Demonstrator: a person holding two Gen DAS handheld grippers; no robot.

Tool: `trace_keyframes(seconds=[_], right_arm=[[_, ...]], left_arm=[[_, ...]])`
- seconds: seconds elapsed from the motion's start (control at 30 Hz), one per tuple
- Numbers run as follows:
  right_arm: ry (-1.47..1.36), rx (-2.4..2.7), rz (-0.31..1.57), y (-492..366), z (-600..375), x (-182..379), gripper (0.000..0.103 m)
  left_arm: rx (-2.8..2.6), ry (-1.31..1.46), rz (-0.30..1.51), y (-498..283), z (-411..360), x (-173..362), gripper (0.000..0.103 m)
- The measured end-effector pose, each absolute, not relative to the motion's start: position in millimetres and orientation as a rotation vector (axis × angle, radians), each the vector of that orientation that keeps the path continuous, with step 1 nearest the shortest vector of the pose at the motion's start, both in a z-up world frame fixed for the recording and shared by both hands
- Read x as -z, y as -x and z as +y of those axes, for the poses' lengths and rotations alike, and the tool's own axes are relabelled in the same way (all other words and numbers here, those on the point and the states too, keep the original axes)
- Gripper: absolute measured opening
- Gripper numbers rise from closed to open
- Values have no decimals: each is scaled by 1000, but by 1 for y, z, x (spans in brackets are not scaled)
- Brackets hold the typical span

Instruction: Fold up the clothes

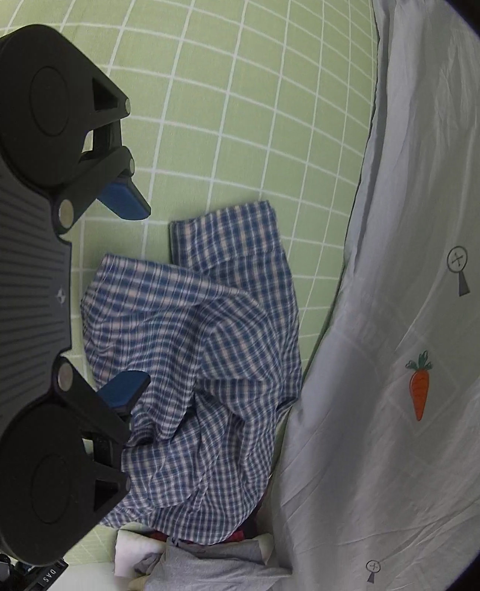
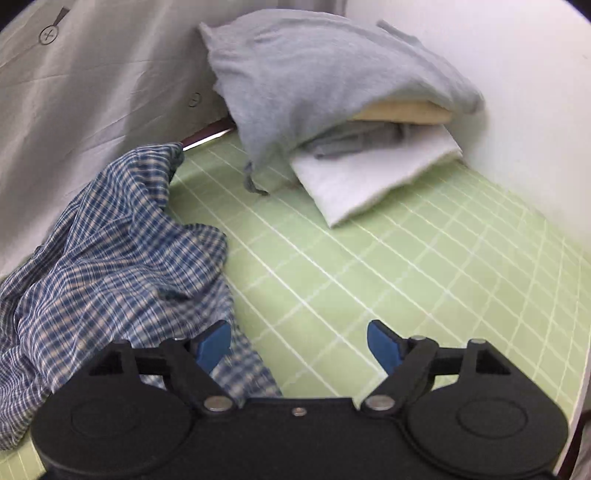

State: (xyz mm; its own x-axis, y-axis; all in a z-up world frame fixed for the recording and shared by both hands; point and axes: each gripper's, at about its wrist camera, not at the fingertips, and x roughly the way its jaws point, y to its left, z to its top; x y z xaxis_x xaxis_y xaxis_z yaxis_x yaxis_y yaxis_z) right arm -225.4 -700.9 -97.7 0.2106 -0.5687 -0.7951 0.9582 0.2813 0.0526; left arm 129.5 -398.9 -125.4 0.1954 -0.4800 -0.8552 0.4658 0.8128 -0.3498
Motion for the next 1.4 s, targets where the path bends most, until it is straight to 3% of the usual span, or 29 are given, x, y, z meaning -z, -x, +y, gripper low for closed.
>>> trace_keyframes(seconds=[0.1,0.17,0.27,0.3,0.4,0.67,0.97,1.07,1.13,1.23,1.3,1.4], right_arm=[[-710,1151,750,241,-687,102,87],[-743,1156,762,244,-684,108,87],[-813,1154,760,249,-680,115,87],[-828,1148,758,249,-680,116,87],[-837,1121,766,246,-678,116,87],[-694,1022,852,232,-658,114,75],[-598,817,906,221,-594,113,75],[-557,774,909,211,-575,112,75],[-525,752,895,203,-566,108,79],[-455,730,851,188,-558,98,86],[-430,736,832,177,-560,93,91],[-422,752,813,161,-570,89,92]], left_arm=[[705,25,1222,-125,-410,130,87],[733,32,1235,-121,-417,134,80],[752,26,1258,-121,-424,138,33],[747,23,1271,-122,-424,140,3],[717,30,1267,-121,-408,139,2],[573,38,1238,-83,-294,116,2],[243,124,1407,-9,-130,128,3],[169,143,1342,-6,-104,111,17],[147,132,1281,-9,-98,96,49],[136,91,1188,-19,-98,77,81],[144,48,1140,-32,-107,71,88],[220,3,1112,-58,-139,72,89]])
